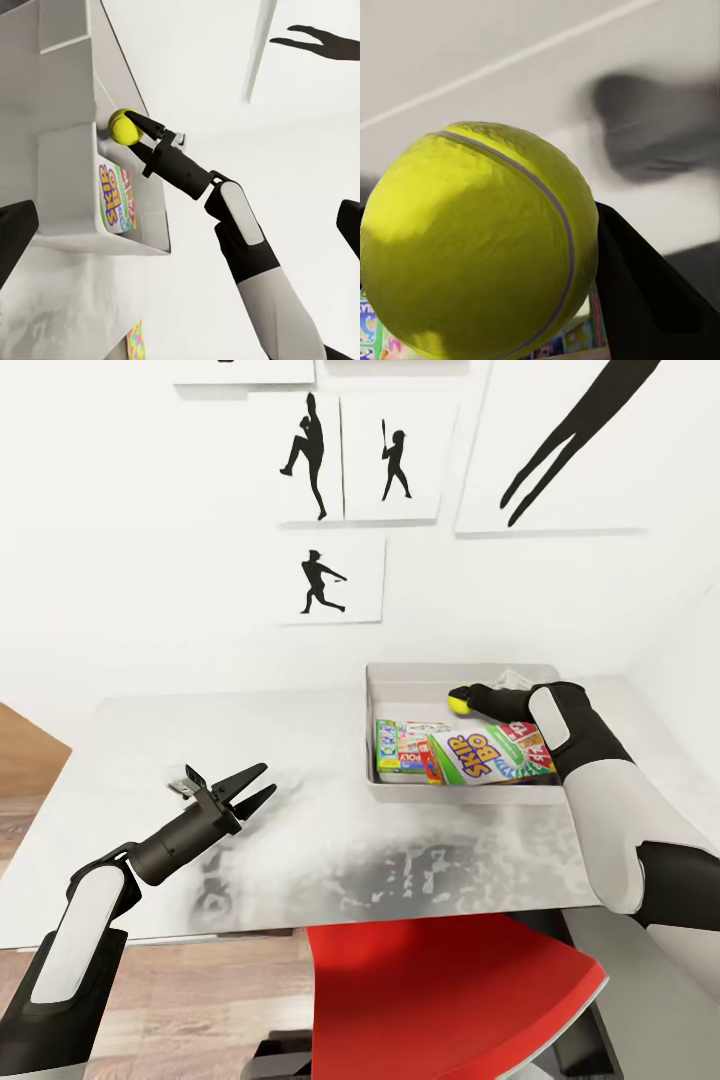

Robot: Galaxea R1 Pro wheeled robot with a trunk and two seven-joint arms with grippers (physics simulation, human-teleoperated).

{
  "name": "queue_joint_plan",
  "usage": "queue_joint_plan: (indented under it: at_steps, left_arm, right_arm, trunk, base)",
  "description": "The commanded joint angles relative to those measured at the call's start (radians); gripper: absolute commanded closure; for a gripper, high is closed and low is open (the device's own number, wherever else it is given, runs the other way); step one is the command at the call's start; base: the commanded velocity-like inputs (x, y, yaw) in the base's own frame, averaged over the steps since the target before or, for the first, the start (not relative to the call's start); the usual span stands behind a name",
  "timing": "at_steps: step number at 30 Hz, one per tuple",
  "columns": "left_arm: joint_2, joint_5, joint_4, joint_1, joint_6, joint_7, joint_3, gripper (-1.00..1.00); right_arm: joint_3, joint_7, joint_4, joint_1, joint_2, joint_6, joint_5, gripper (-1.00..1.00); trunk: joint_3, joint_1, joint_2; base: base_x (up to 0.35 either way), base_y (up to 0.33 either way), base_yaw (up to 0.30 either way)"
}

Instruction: Put all the toys in the child's room - the three board games (two on the bed and one on the table), the two jigsaw puzzles on the table, and the tennis ball on the table - inside the toy box on the table in the child's room.

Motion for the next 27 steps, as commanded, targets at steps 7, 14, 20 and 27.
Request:
queue_joint_plan:
  at_steps: [7, 14, 20, 27]
  left_arm:
    - [0.000, 0.000, 0.000, -0.001, 0.006, -0.002, 0.001, -1.00]
    - [0.000, 0.000, 0.000, -0.001, 0.006, -0.002, 0.001, -1.00]
    - [0.000, 0.000, 0.000, -0.001, 0.006, -0.002, 0.001, -1.00]
    - [0.000, 0.000, 0.000, -0.001, 0.006, -0.002, 0.001, -1.00]
  right_arm:
    - [-0.004, 0.003, -0.006, 0.000, 0.000, 0.005, 0.002, -1.00]
    - [-0.004, 0.003, -0.008, 0.001, 0.000, 0.006, 0.002, -1.00]
    - [-0.004, 0.002, -0.009, 0.000, 0.000, 0.006, 0.002, -1.00]
    - [-0.006, 0.003, -0.011, 0.000, -0.003, 0.006, 0.001, -1.00]
  trunk:
    - [-0.003, 0.001, -0.002]
    - [-0.003, 0.001, -0.002]
    - [-0.004, 0.001, -0.002]
    - [-0.004, 0.001, -0.002]
  base:
    - [0.000, 0.000, 0.000]
    - [0.000, 0.000, 0.000]
    - [0.000, 0.000, 0.000]
    - [0.000, 0.000, 0.000]
